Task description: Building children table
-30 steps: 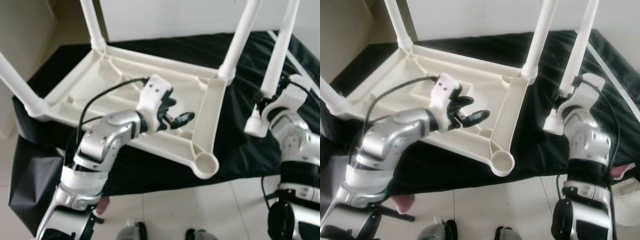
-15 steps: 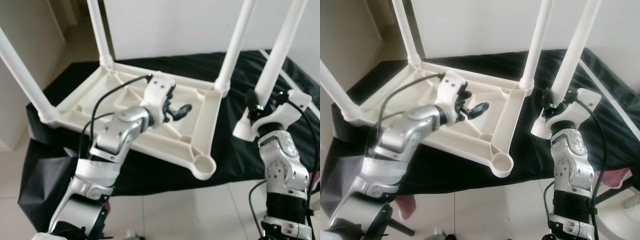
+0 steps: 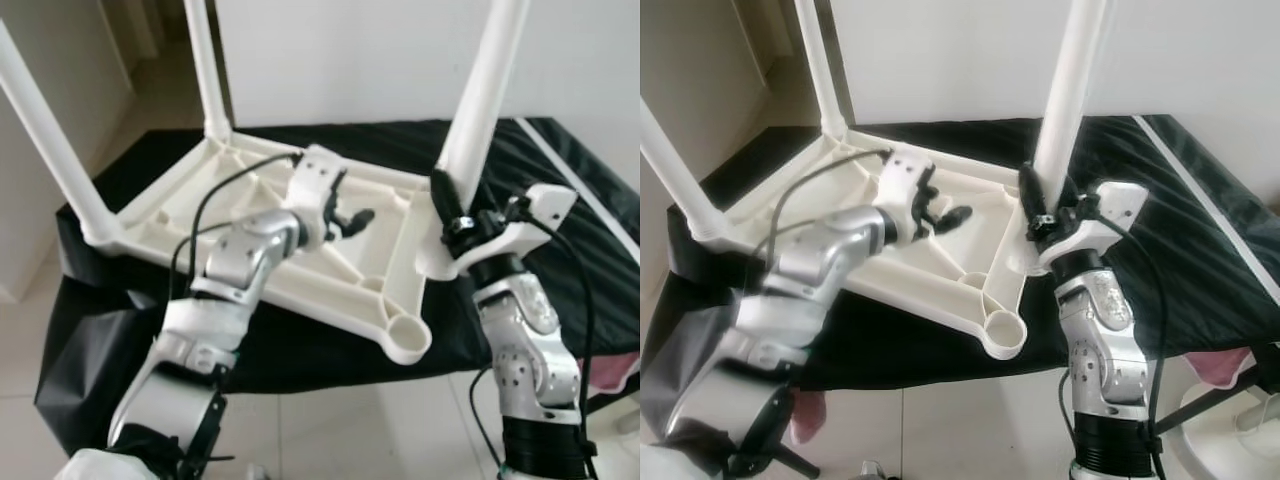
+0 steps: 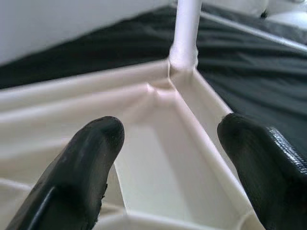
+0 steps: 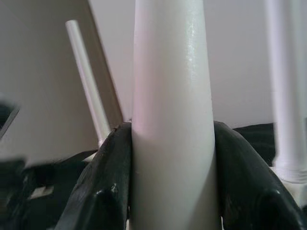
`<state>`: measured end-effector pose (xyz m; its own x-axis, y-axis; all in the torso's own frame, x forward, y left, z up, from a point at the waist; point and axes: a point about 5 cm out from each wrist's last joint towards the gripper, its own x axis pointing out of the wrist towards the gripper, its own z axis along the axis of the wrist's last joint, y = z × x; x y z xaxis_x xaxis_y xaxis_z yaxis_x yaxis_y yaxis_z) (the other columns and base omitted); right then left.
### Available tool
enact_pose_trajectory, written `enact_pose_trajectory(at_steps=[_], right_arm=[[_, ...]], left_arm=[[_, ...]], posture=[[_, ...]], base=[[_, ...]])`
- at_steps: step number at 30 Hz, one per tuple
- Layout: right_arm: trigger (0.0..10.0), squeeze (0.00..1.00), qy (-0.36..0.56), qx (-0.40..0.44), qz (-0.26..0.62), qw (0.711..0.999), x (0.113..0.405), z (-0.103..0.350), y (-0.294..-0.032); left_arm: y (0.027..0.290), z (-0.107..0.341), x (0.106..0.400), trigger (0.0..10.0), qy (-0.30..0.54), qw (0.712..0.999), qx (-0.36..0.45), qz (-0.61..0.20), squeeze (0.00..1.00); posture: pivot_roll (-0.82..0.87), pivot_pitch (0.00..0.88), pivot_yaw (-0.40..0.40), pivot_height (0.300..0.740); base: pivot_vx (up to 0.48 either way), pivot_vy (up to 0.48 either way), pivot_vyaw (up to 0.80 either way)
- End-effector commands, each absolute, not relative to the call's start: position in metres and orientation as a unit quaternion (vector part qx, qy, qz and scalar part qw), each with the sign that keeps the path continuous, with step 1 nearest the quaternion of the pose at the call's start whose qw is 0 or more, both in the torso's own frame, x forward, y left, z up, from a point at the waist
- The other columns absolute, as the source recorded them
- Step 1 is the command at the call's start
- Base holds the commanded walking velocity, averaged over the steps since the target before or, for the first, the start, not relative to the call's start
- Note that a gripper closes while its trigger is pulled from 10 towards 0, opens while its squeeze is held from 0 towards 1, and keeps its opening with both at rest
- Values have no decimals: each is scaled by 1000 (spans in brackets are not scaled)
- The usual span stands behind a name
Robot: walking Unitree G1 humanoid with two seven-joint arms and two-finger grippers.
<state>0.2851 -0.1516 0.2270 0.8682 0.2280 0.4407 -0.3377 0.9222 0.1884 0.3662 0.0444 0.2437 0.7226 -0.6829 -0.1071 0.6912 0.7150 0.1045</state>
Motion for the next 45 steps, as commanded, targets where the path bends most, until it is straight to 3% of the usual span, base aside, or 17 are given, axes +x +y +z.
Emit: enact_pose_trajectory(at_steps=[1,7,12,25,31,45], right_arm=[[10000,0,-207,129,158,957,287,225,-149],[10000,0,-190,129,160,960,289,219,-147],[10000,0,-166,113,164,966,292,210,-141],[10000,0,-142,72,245,956,293,202,-115],[10000,0,-131,66,250,957,304,202,-106],[10000,0,-120,64,232,963,318,205,-102]], left_arm=[[49,253,374,10000,12,941,70,-332,0],[53,265,382,10000,-6,944,60,-324,0],[52,278,385,10000,-10,939,5,-344,0],[28,283,386,10000,-8,925,48,-377,0],[18,309,380,10000,-40,911,27,-409,0],[11,324,371,10000,-70,901,20,-427,0]], posture=[[59,0,-28,740],[67,0,-35,740],[79,0,-47,740],[108,0,-76,740],[107,0,-71,740],[101,0,-61,740]], base=[[0,0,0],[0,0,0],[0,0,0],[0,0,0],[0,0,0],[0,0,0]])
